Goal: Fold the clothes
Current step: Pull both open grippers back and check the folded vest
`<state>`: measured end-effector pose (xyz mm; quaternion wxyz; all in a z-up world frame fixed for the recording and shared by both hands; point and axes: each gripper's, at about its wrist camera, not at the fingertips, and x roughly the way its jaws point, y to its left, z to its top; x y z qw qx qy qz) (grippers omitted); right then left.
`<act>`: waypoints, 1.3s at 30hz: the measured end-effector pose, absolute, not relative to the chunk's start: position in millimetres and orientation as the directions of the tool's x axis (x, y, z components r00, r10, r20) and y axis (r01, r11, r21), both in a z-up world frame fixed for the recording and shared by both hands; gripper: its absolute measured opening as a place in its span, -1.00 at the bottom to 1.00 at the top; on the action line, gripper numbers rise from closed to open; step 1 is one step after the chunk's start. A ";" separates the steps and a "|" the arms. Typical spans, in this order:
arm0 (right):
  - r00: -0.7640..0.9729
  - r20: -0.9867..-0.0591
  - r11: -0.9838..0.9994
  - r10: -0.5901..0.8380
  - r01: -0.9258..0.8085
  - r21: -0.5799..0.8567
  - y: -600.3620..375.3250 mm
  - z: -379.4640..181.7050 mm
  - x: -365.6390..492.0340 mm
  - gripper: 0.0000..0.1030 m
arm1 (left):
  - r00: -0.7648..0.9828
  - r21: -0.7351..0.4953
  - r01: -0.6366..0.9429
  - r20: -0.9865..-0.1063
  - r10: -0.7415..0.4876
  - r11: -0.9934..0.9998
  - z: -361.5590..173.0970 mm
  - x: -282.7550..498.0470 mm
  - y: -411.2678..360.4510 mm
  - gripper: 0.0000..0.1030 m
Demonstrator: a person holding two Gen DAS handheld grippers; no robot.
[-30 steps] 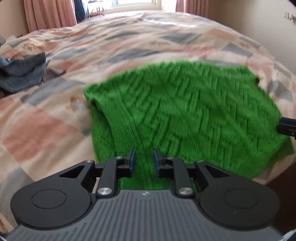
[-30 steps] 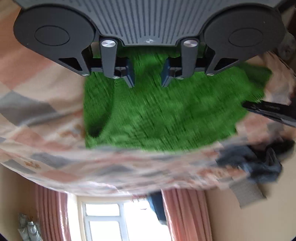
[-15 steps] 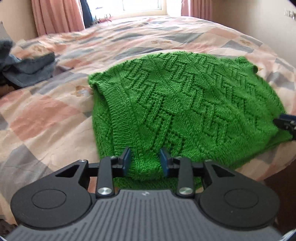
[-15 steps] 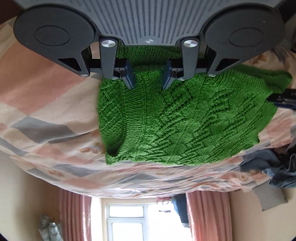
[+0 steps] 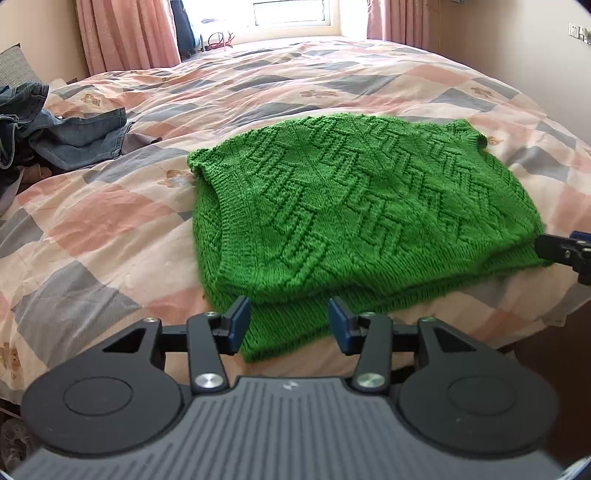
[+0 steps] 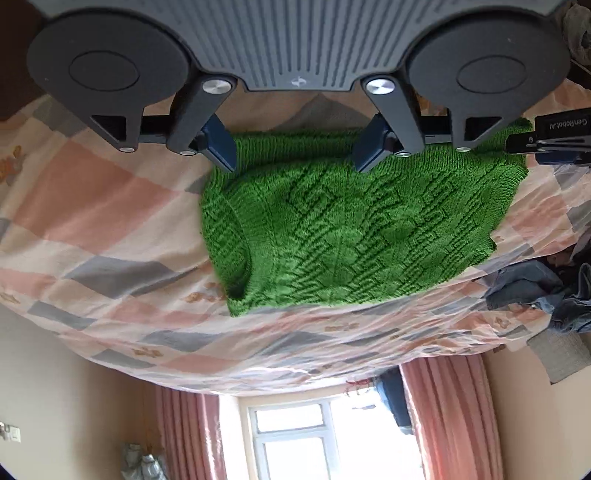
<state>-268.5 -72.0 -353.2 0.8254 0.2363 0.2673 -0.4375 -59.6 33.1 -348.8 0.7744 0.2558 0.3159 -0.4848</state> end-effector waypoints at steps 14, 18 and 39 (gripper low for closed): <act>0.463 -0.654 0.522 -0.598 0.844 0.121 -40.7 -351.2 -256.0 0.62 | 0.331 0.066 0.903 -0.737 -0.589 0.424 -346.3 -58.6 65.1 0.00; 0.466 -0.650 0.523 -0.600 0.843 0.122 -36.5 -350.2 -257.5 0.63 | 0.336 0.061 0.898 -0.736 -0.588 0.436 -344.4 -56.4 73.7 0.05; 0.473 -0.659 0.490 -0.585 0.854 0.177 -46.5 -374.1 -263.8 0.68 | 0.188 -0.221 0.815 -0.773 -0.606 0.535 -364.2 2.1 102.6 0.30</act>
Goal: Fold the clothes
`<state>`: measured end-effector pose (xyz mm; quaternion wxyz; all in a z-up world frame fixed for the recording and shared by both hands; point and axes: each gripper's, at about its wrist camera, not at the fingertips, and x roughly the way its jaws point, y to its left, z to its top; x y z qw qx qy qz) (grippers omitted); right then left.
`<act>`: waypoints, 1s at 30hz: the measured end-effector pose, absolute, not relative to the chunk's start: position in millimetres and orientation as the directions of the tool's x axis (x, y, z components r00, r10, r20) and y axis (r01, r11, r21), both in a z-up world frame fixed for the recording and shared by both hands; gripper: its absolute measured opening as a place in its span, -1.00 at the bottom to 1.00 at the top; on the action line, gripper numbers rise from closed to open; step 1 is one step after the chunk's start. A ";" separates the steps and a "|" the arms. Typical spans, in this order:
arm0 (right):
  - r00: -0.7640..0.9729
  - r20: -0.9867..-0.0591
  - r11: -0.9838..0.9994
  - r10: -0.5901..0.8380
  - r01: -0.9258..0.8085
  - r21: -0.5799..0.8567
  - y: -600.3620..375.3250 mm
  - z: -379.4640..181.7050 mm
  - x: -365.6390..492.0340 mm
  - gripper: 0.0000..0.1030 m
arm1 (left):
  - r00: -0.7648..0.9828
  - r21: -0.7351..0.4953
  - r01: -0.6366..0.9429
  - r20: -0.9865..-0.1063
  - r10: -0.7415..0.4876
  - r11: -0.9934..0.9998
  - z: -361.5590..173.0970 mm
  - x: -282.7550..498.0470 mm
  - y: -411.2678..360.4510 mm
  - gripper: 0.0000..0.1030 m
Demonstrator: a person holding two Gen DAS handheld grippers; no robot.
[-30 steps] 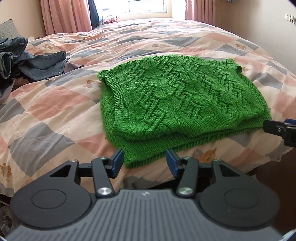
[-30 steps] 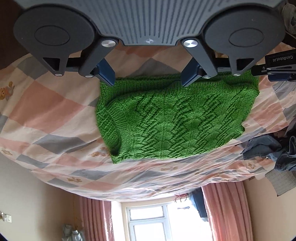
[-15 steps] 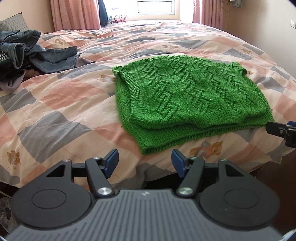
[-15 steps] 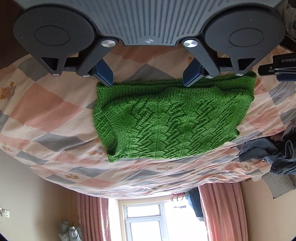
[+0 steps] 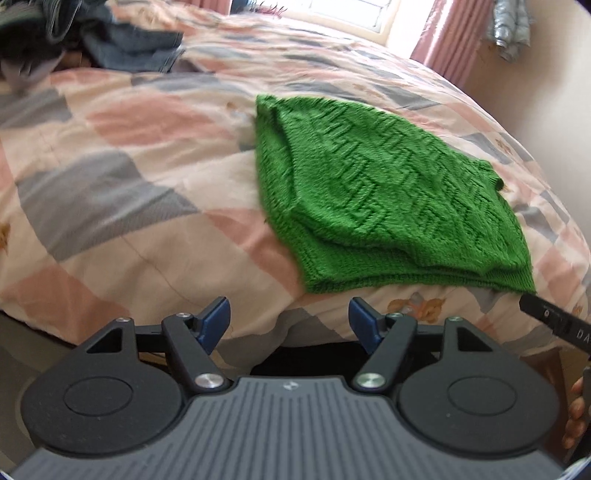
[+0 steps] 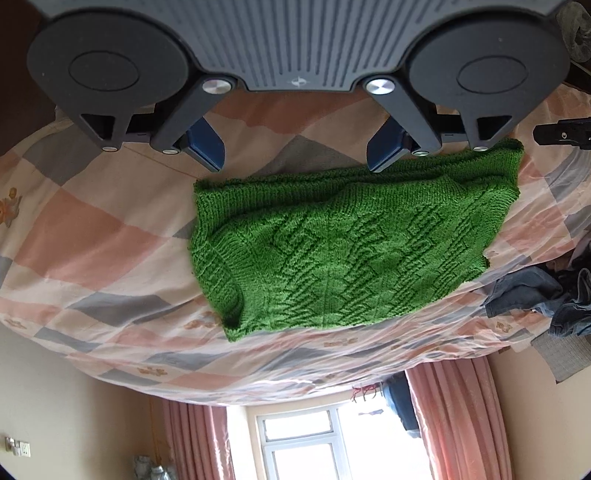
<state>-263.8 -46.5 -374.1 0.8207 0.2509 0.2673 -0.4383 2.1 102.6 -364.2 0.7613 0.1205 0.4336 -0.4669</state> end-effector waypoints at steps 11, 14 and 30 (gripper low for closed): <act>0.461 -0.674 0.482 -0.577 0.859 0.174 -61.2 -382.0 -256.8 0.70 | 0.176 -0.221 0.813 -0.789 -0.589 0.539 -374.2 9.9 81.2 0.35; 0.458 -0.677 0.480 -0.576 0.860 0.174 -64.1 -383.3 -256.8 0.71 | 0.178 -0.216 0.814 -0.791 -0.585 0.540 -375.1 10.9 78.4 0.37; 0.431 -0.688 0.449 -0.584 0.877 0.169 -79.4 -389.5 -266.4 0.73 | -0.058 -0.722 0.503 -0.577 -0.815 0.476 -406.8 80.7 71.5 0.65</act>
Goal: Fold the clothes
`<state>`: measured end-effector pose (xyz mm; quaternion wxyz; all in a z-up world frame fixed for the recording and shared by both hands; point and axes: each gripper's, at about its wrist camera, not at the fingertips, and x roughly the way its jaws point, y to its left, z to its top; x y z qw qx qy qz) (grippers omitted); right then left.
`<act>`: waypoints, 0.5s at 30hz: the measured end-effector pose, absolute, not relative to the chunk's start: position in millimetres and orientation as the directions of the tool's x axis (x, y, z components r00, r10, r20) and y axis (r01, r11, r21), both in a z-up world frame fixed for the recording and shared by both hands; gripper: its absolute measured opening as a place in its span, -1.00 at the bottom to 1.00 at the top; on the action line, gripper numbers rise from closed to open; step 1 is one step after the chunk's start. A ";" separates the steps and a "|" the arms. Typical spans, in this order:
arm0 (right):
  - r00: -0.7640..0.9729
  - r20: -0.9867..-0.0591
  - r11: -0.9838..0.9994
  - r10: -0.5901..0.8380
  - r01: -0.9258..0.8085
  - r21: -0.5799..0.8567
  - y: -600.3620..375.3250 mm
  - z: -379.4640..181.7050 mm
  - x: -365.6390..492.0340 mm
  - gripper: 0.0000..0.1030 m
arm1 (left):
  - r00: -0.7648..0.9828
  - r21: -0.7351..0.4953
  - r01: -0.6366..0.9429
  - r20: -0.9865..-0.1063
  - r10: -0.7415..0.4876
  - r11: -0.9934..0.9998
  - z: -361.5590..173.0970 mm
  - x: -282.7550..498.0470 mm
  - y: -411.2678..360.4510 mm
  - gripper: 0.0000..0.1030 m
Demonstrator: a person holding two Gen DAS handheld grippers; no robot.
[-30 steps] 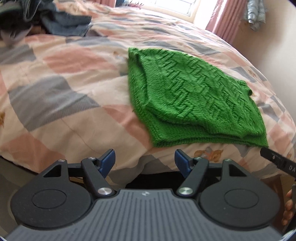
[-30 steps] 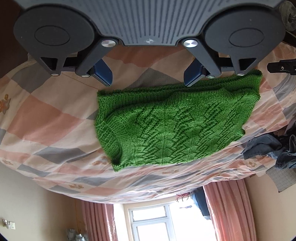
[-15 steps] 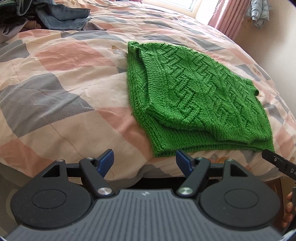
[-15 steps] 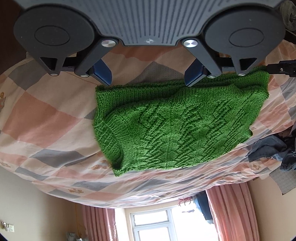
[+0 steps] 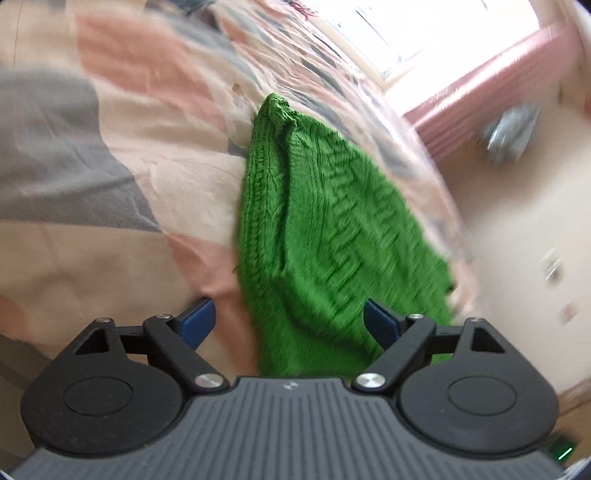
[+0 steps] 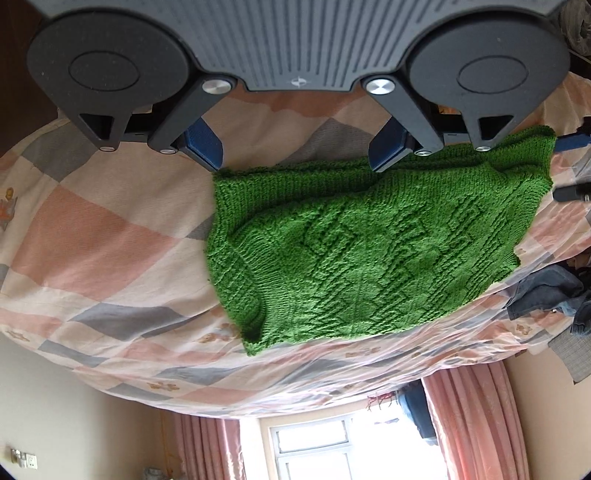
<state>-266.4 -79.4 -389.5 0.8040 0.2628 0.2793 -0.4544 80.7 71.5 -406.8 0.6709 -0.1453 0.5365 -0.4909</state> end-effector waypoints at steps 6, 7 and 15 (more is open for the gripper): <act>0.416 -0.690 0.434 -0.592 0.886 0.163 -90.8 -390.2 -267.7 0.75 | -0.090 -0.843 0.352 -0.463 -0.882 0.407 -432.6 100.6 62.3 0.70; 0.415 -0.691 0.432 -0.591 0.887 0.163 -92.8 -390.7 -267.7 0.75 | -0.095 -0.852 0.346 -0.448 -0.889 0.393 -434.0 101.6 60.3 0.71; 0.458 -0.617 0.423 -0.640 0.880 0.215 -100.1 -382.7 -274.9 0.61 | -0.083 -0.828 0.413 -0.450 -0.889 0.380 -435.8 98.8 53.9 -0.34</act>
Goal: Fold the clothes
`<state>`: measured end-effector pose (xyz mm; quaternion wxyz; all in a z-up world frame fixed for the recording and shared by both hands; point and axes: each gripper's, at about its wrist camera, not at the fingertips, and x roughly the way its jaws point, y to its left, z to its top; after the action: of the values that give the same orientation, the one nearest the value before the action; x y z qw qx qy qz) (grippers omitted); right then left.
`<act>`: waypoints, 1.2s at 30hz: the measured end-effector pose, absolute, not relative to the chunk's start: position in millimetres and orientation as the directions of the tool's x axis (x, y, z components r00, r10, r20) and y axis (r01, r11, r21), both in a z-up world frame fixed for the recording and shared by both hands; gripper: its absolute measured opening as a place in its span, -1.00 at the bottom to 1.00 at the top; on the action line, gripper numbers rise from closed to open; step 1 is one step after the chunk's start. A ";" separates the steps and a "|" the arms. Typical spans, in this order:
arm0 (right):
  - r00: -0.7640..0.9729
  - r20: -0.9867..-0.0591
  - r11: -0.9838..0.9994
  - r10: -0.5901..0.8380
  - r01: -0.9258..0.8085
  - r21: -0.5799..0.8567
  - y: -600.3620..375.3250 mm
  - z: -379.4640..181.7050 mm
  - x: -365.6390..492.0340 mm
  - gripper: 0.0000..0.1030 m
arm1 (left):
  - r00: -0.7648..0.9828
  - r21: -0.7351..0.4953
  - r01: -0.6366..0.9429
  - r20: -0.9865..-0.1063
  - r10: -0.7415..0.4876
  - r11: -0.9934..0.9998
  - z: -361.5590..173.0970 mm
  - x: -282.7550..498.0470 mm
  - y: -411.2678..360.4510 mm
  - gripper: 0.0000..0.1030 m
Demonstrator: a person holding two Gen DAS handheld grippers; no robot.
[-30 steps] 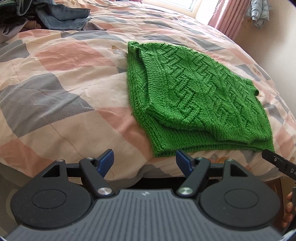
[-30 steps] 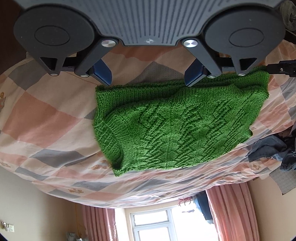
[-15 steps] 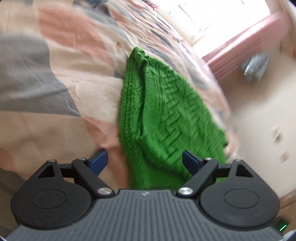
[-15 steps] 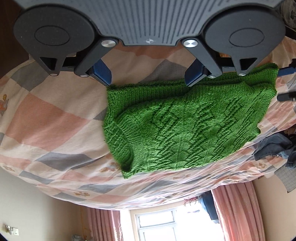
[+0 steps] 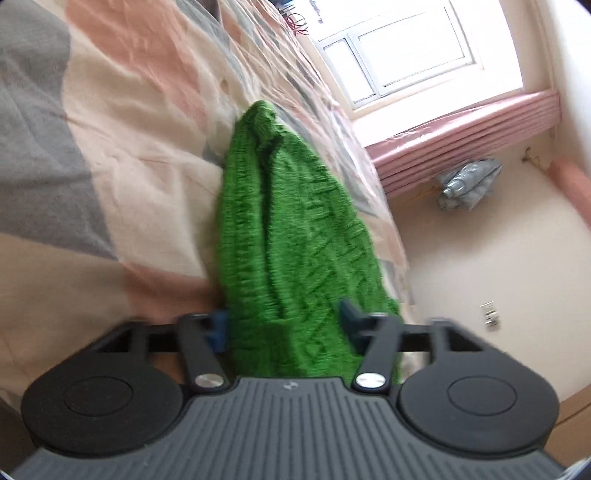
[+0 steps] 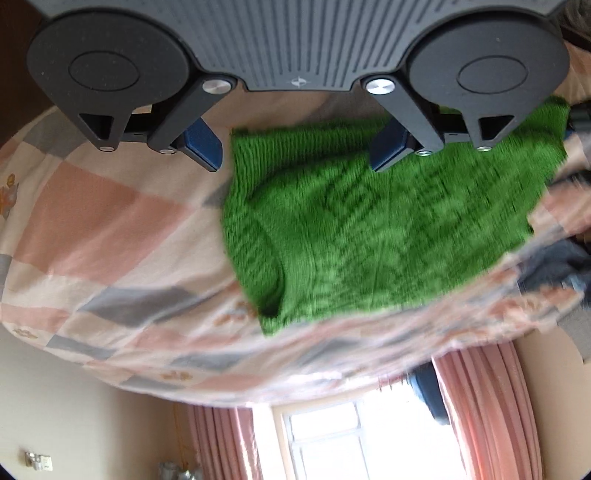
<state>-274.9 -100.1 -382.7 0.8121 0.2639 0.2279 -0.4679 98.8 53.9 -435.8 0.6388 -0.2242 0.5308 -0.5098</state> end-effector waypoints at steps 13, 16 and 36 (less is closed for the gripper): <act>0.577 -0.556 0.461 -0.598 0.815 0.350 -126.4 -388.5 -276.1 -0.11 | -0.046 -0.730 0.521 -0.541 -0.840 0.442 -413.7 77.4 28.3 0.26; 0.592 -0.545 0.462 -0.594 0.805 0.371 -129.5 -392.2 -277.6 -0.11 | -0.020 -0.699 0.553 -0.555 -0.831 0.453 -415.1 73.7 29.2 -0.34; 0.730 -0.509 0.431 -0.456 0.682 0.591 -161.7 -413.2 -307.0 -0.45 | -0.009 -0.179 0.981 -0.415 -0.910 0.072 -298.4 -54.4 -57.5 -0.68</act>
<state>-307.0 -161.7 -413.2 0.8346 0.4104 0.1376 -0.3407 -54.4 -57.5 -298.4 0.6990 0.0822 0.2173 -0.6763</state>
